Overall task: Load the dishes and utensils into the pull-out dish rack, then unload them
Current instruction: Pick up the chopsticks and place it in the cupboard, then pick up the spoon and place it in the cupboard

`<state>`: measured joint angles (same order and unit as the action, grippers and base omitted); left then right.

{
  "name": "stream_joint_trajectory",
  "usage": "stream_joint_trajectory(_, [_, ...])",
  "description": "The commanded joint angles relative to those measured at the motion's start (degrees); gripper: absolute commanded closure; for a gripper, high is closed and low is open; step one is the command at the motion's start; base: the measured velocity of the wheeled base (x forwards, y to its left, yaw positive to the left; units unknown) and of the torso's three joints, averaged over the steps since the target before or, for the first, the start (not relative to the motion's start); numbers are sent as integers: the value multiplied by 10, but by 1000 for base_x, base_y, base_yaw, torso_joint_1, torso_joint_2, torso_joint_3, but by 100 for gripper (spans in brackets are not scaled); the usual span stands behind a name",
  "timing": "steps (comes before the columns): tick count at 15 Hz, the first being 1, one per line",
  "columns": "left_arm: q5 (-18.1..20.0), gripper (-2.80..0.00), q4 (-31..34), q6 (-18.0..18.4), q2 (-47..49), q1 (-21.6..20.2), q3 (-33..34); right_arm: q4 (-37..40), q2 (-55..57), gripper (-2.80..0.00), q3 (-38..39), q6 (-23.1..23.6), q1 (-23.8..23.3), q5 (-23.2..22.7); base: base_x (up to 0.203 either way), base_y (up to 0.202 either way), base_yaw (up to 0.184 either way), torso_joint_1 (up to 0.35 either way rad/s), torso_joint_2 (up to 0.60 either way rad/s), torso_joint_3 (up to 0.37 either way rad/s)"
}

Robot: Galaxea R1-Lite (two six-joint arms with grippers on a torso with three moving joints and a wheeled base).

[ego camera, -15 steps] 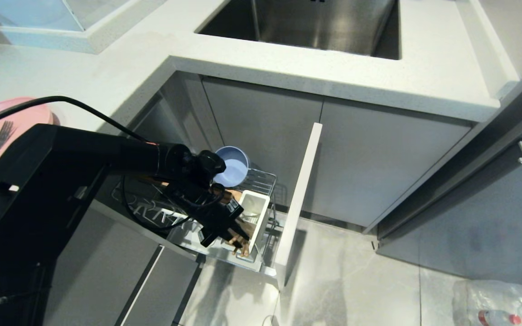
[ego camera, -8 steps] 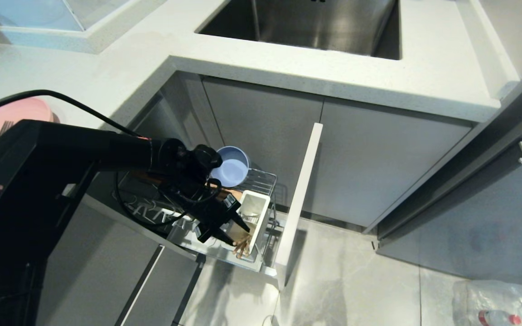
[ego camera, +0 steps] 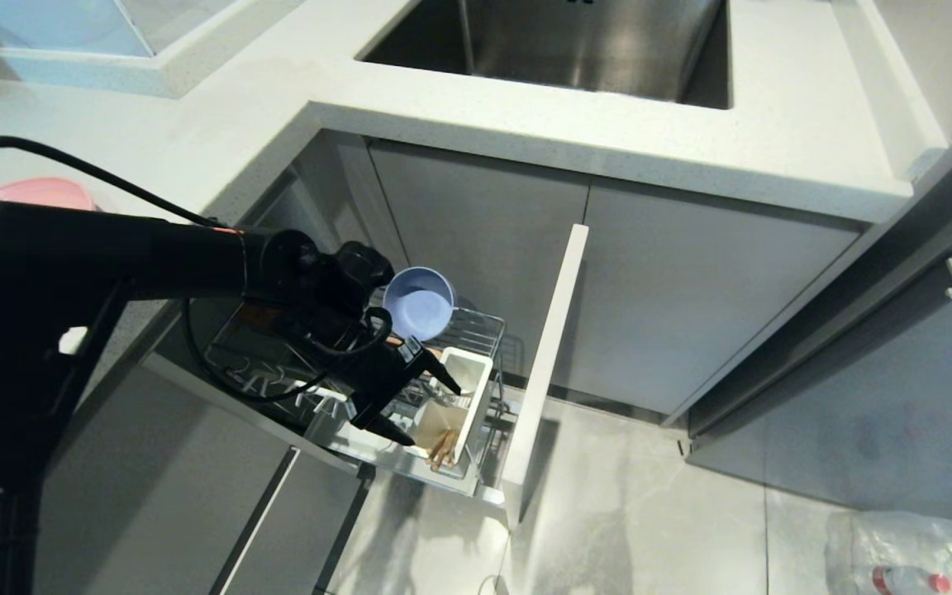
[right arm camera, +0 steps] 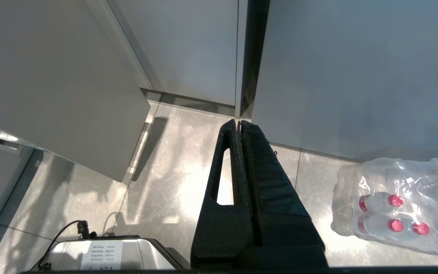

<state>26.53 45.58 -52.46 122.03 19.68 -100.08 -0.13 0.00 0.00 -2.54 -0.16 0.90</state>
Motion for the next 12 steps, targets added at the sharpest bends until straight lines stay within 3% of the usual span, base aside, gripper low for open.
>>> stream_joint_trajectory(1, [1, -280, 3, -4, -34, 0, 1, 0, 0, 0, 0, 0, 0, 0, 0, 0, 0, 0, 0, 0])
stream_joint_trajectory(3, [-5, -280, 9, -3, -68, 1, 3, 0, 0, 0, 0, 0, 0, 1, 0, 0, 0, 0, 0, 0])
stream_joint_trajectory(4, [-9, 0, 13, -3, -81, 1, 4, 0, 0, 0, 0, 0, 0, 0, 0, 0, 0, 0, 0, 0])
stream_joint_trajectory(12, [-25, 0, 26, -1, -238, 18, 4, 0, 0, 0, 0, 0, 0, 0, 0, 0, 0, 0, 0, 0])
